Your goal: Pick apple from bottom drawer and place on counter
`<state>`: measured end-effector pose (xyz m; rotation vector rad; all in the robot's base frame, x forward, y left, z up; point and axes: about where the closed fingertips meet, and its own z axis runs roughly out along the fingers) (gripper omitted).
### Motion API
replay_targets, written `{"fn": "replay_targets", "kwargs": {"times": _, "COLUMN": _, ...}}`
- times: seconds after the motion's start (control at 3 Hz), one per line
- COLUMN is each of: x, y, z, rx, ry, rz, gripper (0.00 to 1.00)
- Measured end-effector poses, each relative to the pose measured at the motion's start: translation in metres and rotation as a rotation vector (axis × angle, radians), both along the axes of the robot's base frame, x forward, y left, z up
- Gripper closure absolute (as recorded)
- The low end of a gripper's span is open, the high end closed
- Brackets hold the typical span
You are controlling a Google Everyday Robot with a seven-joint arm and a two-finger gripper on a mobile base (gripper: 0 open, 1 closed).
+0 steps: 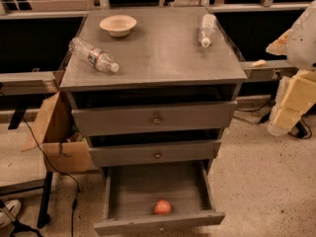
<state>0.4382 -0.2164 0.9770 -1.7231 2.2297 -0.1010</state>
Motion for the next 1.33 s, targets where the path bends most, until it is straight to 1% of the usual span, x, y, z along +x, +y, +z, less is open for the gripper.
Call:
{"fn": "replay_targets", "kwargs": {"times": 0.33, "x": 0.000, "y": 0.000, "z": 0.000, "rx": 0.000, "ry": 0.000, "rz": 0.000, "gripper": 0.00}}
{"fn": "replay_targets", "kwargs": {"times": 0.67, "x": 0.000, "y": 0.016, "z": -0.009, "rx": 0.039, "ry": -0.049, "rz": 0.072, "gripper": 0.00}}
{"fn": "replay_targets", "kwargs": {"times": 1.0, "x": -0.008, "y": 0.061, "z": -0.042, "rx": 0.116, "ry": -0.101, "rz": 0.232, "gripper": 0.00}}
{"fn": "replay_targets", "kwargs": {"times": 1.33, "x": -0.007, "y": 0.136, "z": -0.105, "rx": 0.230, "ry": -0.113, "rz": 0.439, "gripper": 0.00}}
